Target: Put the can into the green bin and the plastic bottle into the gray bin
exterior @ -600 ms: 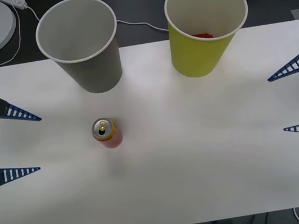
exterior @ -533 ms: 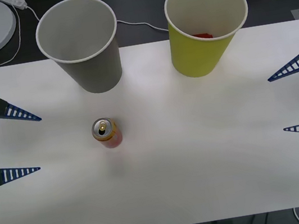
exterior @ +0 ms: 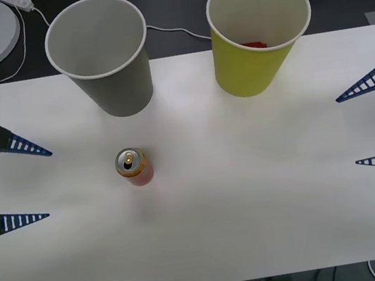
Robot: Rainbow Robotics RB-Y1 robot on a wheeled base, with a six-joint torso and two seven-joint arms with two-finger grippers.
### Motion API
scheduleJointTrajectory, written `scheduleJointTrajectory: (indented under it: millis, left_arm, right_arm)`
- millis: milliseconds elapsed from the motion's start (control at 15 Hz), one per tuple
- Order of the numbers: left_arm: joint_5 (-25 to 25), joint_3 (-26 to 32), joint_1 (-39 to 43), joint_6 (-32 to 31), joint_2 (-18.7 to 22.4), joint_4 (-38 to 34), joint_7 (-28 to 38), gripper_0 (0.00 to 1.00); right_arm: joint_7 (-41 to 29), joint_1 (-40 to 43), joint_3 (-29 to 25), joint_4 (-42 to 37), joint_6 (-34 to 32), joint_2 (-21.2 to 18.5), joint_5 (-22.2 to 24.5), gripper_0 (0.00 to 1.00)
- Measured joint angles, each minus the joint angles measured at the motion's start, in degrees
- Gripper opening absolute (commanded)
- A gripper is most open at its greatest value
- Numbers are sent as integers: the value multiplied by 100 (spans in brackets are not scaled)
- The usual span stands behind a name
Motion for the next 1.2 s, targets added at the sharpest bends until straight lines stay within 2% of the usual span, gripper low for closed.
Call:
scheduleJointTrajectory:
  millis: [133,333,733,1200]
  left_arm:
    - [33,-3,-2,5,-3,47,11,100]
    - [589,-199,-2,169,-27,627,-145,100]
    - [1523,-903,-5,945,-84,1694,-1420,100]
    - [2066,-1105,-7,1007,-841,2843,-2623,100]
  right_arm:
    - [0,0,0,0,0,0,0,100]
    - [0,0,0,0,0,0,0,100]
    - [0,0,0,0,0,0,0,100]
    - [0,0,0,0,0,0,0,100]
